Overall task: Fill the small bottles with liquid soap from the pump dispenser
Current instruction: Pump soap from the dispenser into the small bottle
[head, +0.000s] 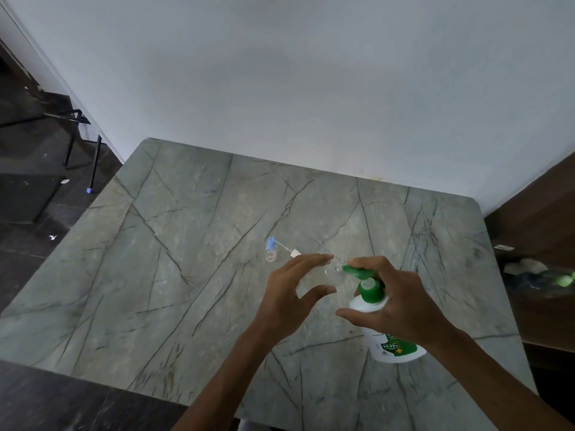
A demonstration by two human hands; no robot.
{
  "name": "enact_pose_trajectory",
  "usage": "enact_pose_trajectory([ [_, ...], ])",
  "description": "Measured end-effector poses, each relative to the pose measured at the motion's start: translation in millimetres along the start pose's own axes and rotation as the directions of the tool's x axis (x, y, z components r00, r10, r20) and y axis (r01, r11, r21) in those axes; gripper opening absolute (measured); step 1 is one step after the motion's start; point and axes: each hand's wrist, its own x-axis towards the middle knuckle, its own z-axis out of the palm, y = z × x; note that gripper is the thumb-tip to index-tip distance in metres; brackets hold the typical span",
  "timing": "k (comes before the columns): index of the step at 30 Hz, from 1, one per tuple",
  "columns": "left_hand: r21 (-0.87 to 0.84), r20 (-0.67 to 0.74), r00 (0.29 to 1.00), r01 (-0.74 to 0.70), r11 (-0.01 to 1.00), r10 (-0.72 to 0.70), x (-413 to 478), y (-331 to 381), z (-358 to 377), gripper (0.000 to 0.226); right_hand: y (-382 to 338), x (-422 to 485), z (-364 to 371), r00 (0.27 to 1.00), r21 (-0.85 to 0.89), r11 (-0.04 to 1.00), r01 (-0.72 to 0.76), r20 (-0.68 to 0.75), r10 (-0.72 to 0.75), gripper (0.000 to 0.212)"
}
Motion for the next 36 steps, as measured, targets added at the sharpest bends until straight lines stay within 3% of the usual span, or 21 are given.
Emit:
enact_pose_trajectory([
  [12, 0.015, 0.036, 0.999, -0.001, 1.000, 0.000, -8.1, -0.7, 2.7, 0.047, -3.3, -2.4, 1.6, 0.999, -0.053, 0.998, 0.020, -0.041, -0.022, 0.063],
  [20, 0.024, 0.015, 0.999, 0.028, 0.999, -0.029, -8.2, -0.8, 2.6, 0.050, -0.5, -6.3, 2.0, 0.999, 0.019, 0.999, -0.050, 0.020, 0.050, 0.084],
  [36, 0.019, 0.029, 0.999, 0.032, 0.999, -0.032, -8.3, -2.0, 1.3, 0.048, -2.9, -1.0, 3.7, 0.998, 0.030, 0.999, 0.012, -0.064, -0.010, 0.061],
])
